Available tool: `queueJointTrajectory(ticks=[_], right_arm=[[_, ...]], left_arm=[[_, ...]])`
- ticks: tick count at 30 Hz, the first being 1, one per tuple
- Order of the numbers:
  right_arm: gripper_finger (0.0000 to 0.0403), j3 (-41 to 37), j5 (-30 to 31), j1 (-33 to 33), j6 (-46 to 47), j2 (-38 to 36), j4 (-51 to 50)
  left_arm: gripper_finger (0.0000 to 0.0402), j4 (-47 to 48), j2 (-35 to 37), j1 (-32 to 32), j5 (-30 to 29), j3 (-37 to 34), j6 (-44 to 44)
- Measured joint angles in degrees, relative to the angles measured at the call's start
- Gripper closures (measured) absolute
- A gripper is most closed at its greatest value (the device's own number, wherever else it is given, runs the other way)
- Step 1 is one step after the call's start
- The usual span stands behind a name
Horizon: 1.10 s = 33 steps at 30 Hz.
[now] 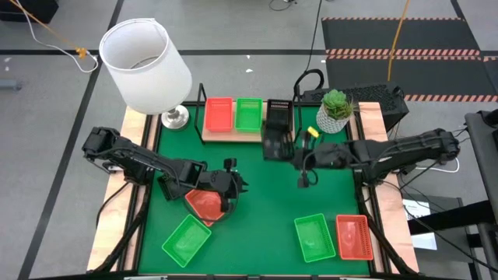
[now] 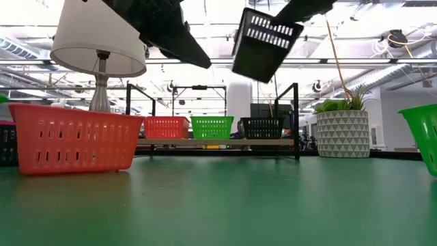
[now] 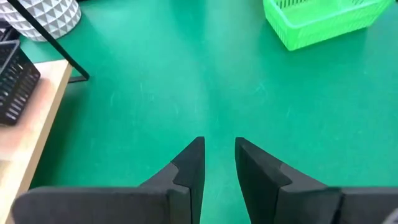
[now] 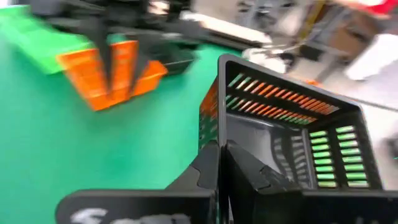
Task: Stack baskets on shelf by color
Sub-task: Stack the right black bin on the black bin on the shelf
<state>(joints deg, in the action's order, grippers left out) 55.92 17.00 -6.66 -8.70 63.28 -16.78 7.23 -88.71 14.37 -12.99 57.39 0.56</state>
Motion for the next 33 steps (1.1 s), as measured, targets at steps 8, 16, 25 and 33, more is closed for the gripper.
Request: queueJointTrajectory(ticks=[8,16,25,33], right_arm=[[0.0396,2.55,5.54,10.02,-12.04,3.10,0.46],[0.0396,2.62,-4.50,21.53,-20.99,6.84,1.50],[0.0396,2.63,-12.91,30.07,-23.73,10.95,2.03],[0.0395,2.62,-15.78,33.30,-23.43,14.26,1.91]], left_arm=[[0.0311,-2.41,-1.31,-0.13,-0.02,0.03,-1.12],[0.0311,-4.47,-6.03,-0.35,-0.02,0.04,-2.99],[0.0311,-5.48,-7.34,-1.61,-0.02,0.02,-3.72],[0.0311,-5.44,-7.34,-1.88,0.00,0.02,-3.63]])
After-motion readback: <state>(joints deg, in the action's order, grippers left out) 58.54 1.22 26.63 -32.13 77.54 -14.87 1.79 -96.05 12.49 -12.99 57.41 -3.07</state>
